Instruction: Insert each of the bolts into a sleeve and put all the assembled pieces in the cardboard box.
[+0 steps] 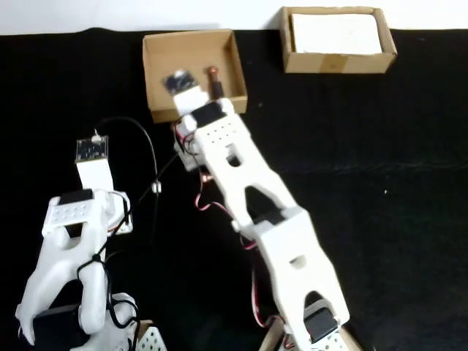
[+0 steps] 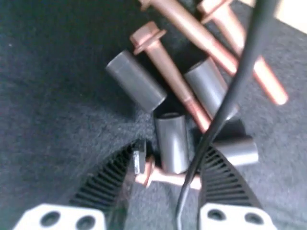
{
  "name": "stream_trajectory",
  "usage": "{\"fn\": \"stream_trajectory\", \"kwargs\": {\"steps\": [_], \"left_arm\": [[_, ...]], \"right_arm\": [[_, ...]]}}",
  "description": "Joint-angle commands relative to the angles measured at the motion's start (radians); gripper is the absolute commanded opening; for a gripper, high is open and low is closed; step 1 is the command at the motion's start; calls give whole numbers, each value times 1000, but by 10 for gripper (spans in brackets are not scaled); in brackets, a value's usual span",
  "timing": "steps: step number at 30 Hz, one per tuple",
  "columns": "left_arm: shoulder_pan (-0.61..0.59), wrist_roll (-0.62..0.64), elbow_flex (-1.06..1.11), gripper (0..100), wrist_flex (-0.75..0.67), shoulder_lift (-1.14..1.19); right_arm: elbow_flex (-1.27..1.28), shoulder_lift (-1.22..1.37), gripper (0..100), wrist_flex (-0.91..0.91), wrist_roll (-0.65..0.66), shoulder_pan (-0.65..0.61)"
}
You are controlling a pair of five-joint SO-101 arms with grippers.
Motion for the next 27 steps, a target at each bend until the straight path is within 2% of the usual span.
{"fn": "stream_trajectory", "kwargs": {"steps": [1,13,15,18,22,27], "left_arm": [[-12,-2,-36,161,5,1],[-12,-2,-35,161,2,1],[-12,-2,-35,161,2,1],[-12,-2,-35,161,2,1],[-12,-2,-35,161,2,1],[-12,-2,-33,161,2,1]], "right_arm": [[-67,25,166,25,15,-2],[-81,125,159,50,15,33],[-81,128,117,50,14,33],[-82,125,2,45,15,33],[-148,127,5,54,11,36],[-381,125,5,243,9,21]]}}
